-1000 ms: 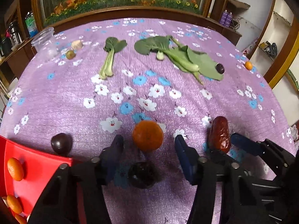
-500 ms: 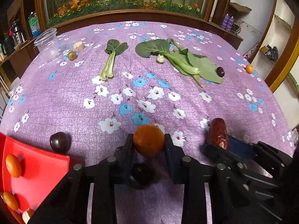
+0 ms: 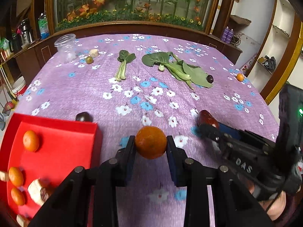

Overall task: Organize fruits
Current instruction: 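Carry the orange and red date into the red tray and release them, then move both open grippers away from the tray toward the remaining plums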

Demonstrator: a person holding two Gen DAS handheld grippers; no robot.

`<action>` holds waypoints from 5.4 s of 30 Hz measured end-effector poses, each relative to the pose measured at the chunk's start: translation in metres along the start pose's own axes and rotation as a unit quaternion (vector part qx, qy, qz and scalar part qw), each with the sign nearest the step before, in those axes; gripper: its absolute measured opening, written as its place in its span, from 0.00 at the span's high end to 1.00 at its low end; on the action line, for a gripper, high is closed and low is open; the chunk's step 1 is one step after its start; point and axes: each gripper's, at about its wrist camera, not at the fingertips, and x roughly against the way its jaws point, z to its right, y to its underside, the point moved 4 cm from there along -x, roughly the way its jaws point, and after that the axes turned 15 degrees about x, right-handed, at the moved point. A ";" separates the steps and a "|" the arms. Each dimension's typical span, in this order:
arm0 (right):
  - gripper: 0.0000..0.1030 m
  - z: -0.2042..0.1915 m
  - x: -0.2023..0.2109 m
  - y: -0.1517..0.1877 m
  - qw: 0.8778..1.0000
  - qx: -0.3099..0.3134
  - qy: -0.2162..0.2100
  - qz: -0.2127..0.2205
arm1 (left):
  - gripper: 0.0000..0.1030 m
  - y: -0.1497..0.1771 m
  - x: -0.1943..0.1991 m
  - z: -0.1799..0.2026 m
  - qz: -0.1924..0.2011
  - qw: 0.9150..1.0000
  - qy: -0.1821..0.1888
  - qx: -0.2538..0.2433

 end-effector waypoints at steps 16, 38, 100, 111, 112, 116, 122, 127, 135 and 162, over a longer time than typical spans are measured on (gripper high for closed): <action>0.66 -0.034 0.055 0.020 1.000 0.011 -0.008 0.015 | 0.71 0.032 0.064 -0.008 0.054 0.998 -0.008 -0.008; 0.66 -0.125 0.120 0.027 0.994 0.074 -0.041 0.066 | 0.71 0.054 0.161 -0.060 0.162 0.985 -0.063 0.020; 0.65 -0.294 -0.054 -0.036 0.968 0.215 -0.117 -0.055 | 0.35 0.045 0.109 -0.231 0.115 0.971 -0.105 0.183; 0.46 -0.295 -0.053 -0.040 0.969 0.208 -0.123 -0.048 | 0.23 0.045 0.111 -0.231 0.114 0.970 -0.116 0.181; 0.46 -0.294 -0.051 -0.041 0.970 0.206 -0.123 -0.047 | 0.23 0.046 0.111 -0.231 0.113 0.970 -0.118 0.181; 0.46 -0.286 -0.045 -0.043 0.972 0.196 -0.123 -0.041 | 0.23 0.046 0.111 -0.228 0.113 0.970 -0.123 0.177; 0.46 -0.273 -0.034 -0.040 0.975 0.181 -0.121 -0.035 | 0.23 0.046 0.114 -0.218 0.113 0.971 -0.128 0.165; 0.46 -0.261 -0.020 -0.034 0.978 0.171 -0.119 -0.028 | 0.23 0.047 0.122 -0.207 0.122 0.971 -0.138 0.149; 0.44 -0.232 0.008 -0.023 0.983 0.148 -0.112 -0.012 | 0.22 0.049 0.135 -0.183 0.133 0.972 -0.147 0.124; 0.41 -0.065 0.063 0.017 0.998 0.044 -0.033 0.005 | 0.16 0.035 0.148 -0.145 0.131 0.978 -0.105 0.120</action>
